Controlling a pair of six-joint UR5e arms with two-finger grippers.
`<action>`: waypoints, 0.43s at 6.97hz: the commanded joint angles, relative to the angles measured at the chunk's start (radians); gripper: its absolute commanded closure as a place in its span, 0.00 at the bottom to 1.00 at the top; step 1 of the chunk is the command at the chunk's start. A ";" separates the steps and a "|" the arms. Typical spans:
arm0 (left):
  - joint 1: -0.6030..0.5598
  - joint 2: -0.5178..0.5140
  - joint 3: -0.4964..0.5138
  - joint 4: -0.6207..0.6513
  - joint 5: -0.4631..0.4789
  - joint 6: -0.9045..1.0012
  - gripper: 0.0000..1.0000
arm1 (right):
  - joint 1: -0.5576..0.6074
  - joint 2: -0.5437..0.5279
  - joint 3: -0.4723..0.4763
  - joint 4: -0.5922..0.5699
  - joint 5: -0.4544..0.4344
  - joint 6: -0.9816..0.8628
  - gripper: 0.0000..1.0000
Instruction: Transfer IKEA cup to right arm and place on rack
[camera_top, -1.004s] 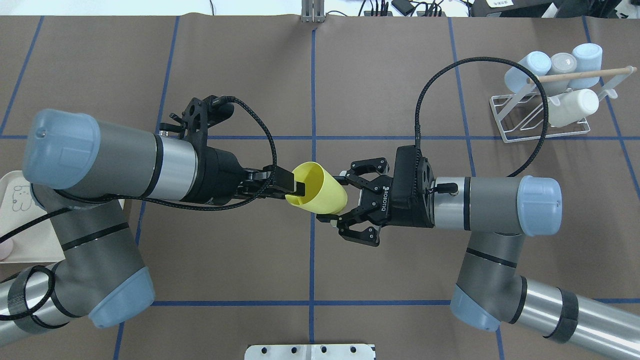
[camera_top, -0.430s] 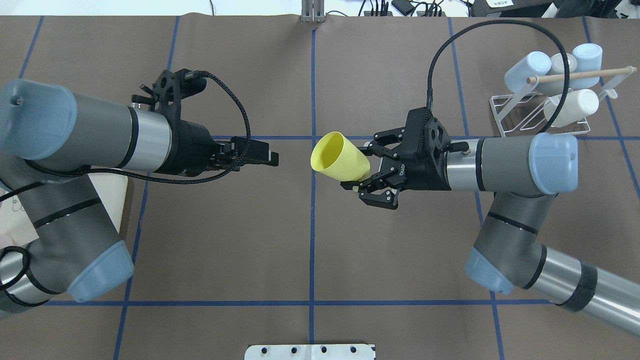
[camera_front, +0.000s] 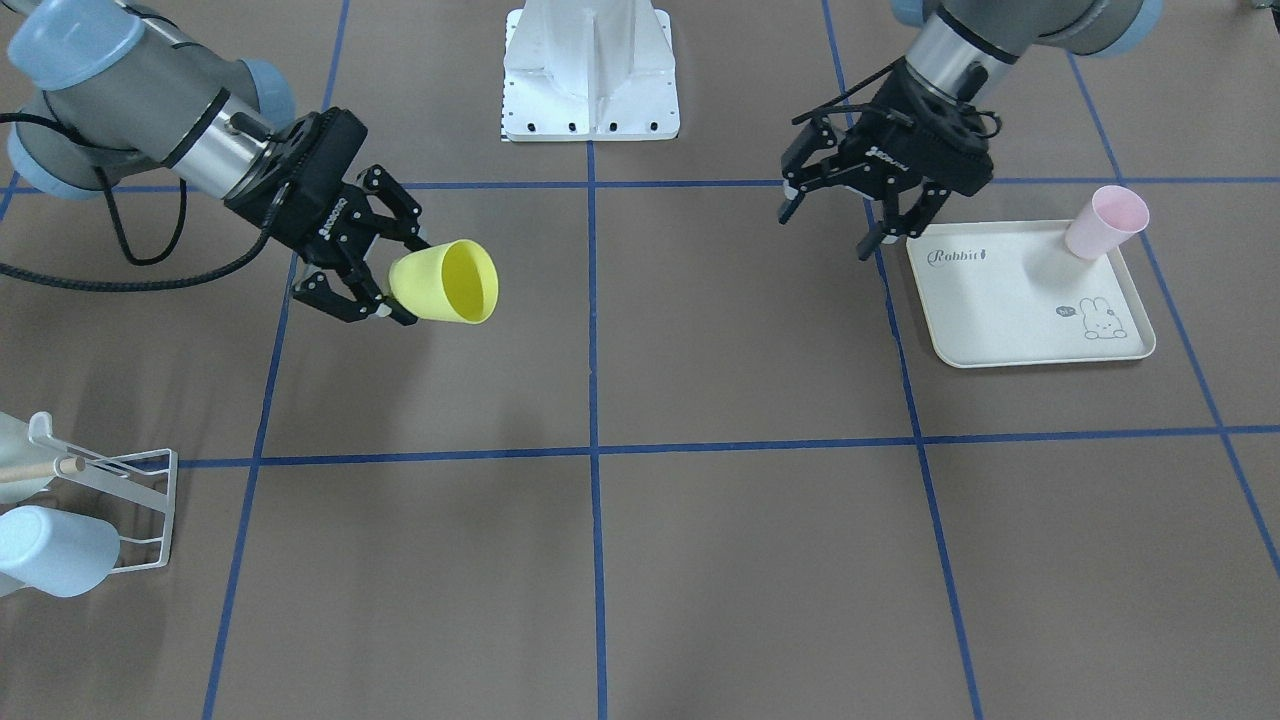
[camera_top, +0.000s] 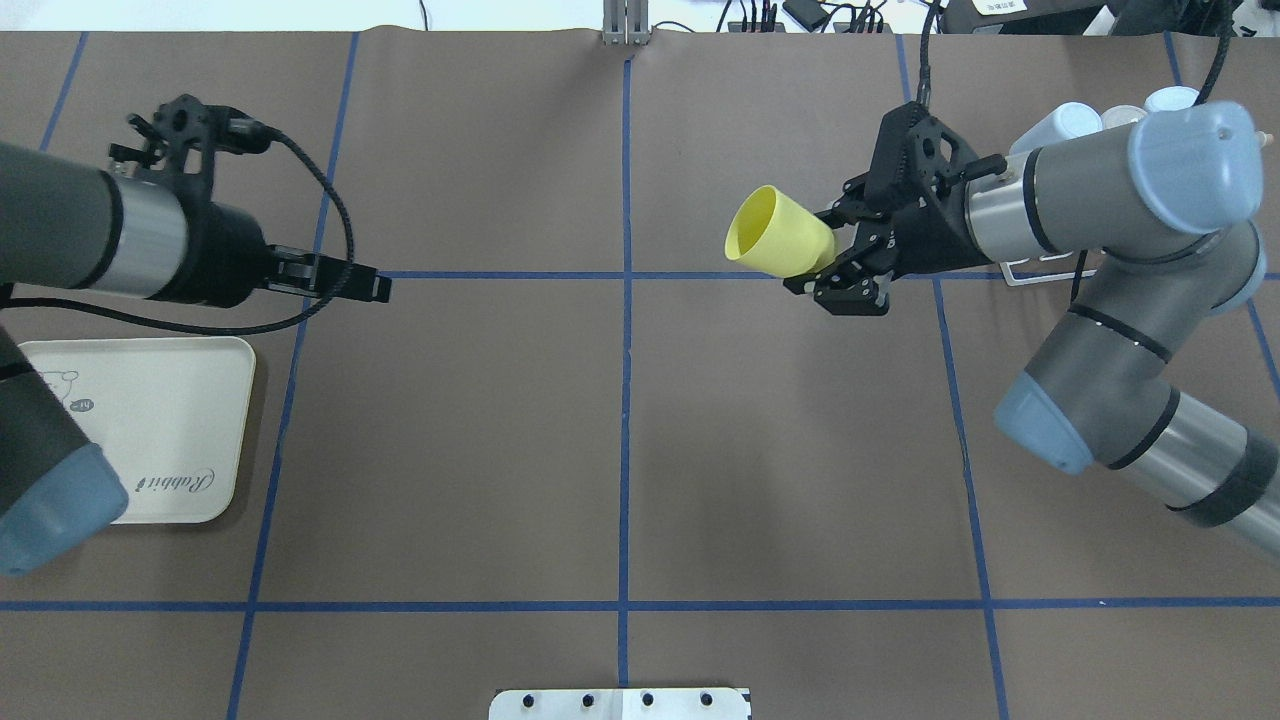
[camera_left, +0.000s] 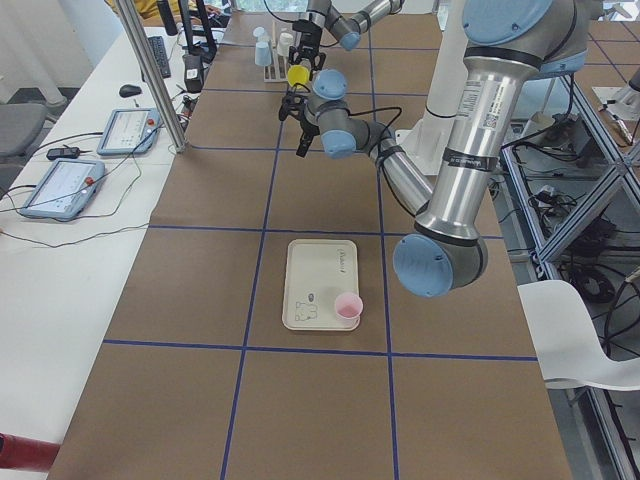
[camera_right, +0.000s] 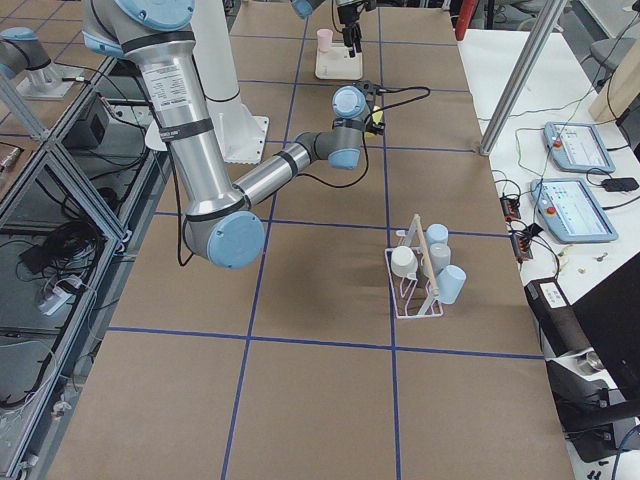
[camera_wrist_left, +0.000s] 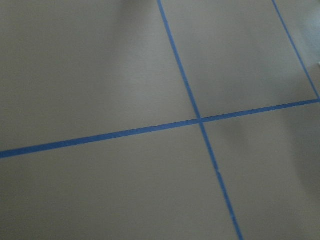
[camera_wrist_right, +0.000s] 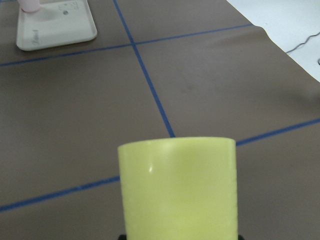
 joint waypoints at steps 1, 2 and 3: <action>-0.070 0.104 -0.038 0.005 -0.009 0.157 0.00 | 0.125 -0.026 0.003 -0.130 -0.007 -0.221 0.83; -0.107 0.131 -0.039 0.007 -0.010 0.247 0.00 | 0.199 -0.067 0.006 -0.135 -0.009 -0.359 0.83; -0.152 0.159 -0.039 0.007 -0.013 0.323 0.00 | 0.254 -0.128 0.004 -0.135 -0.010 -0.482 0.82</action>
